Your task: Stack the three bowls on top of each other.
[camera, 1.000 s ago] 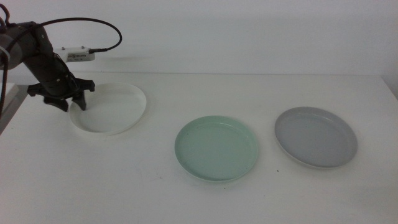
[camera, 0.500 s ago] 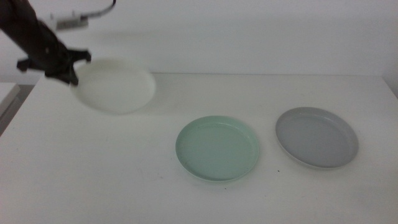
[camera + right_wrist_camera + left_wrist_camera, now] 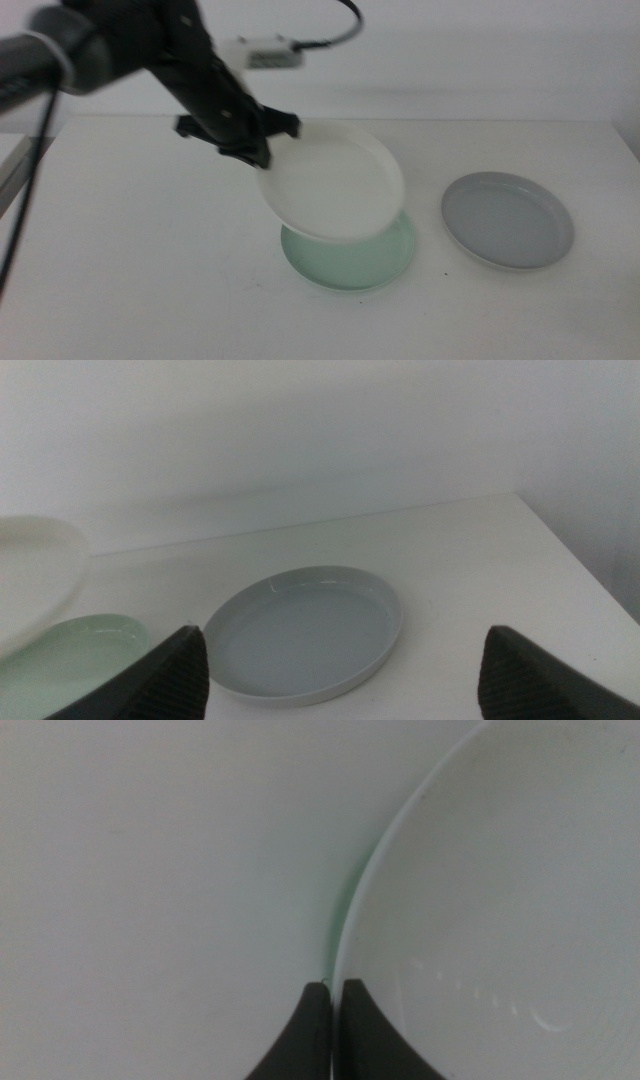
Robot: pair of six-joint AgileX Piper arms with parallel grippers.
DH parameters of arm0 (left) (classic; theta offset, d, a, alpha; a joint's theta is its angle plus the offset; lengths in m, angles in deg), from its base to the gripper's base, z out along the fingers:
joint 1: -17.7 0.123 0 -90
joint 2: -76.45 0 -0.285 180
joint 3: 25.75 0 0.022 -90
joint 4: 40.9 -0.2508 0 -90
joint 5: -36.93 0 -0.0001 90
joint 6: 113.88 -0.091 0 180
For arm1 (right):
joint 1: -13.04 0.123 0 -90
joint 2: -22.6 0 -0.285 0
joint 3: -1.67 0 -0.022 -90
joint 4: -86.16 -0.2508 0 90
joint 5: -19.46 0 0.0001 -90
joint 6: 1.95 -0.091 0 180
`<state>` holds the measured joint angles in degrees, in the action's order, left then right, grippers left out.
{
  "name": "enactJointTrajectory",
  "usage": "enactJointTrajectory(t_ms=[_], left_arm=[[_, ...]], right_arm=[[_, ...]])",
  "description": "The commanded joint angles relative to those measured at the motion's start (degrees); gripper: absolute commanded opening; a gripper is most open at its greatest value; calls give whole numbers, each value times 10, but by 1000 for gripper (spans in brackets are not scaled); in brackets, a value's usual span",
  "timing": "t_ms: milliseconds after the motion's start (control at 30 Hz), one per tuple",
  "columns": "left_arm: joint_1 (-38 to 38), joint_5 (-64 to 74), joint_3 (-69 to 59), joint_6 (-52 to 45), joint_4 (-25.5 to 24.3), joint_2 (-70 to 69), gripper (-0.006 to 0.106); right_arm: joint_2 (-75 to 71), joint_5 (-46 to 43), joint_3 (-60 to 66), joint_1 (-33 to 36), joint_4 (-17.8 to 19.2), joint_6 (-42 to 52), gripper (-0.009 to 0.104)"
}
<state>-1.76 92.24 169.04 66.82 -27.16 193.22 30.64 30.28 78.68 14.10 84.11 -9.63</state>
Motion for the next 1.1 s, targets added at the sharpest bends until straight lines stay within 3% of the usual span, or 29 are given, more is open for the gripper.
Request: enactJointTrajectory(t_ms=[0,433,733,900,1067], left_arm=[[-20,-19,-1,8,1,10,-2],[-27,-29,-1,-7,56,86,-2],[-27,-18,-1,-7,50,98,1],[-22,-11,-1,-7,49,98,19],[-17,12,11,-57,49,88,58]], right_arm=[[-2,-4,2,-4,5,1,93],[-2,-4,2,-4,5,1,93],[-2,-4,2,-4,5,1,93],[-2,-4,2,-4,5,1,93],[-2,-4,2,-4,5,1,93]])
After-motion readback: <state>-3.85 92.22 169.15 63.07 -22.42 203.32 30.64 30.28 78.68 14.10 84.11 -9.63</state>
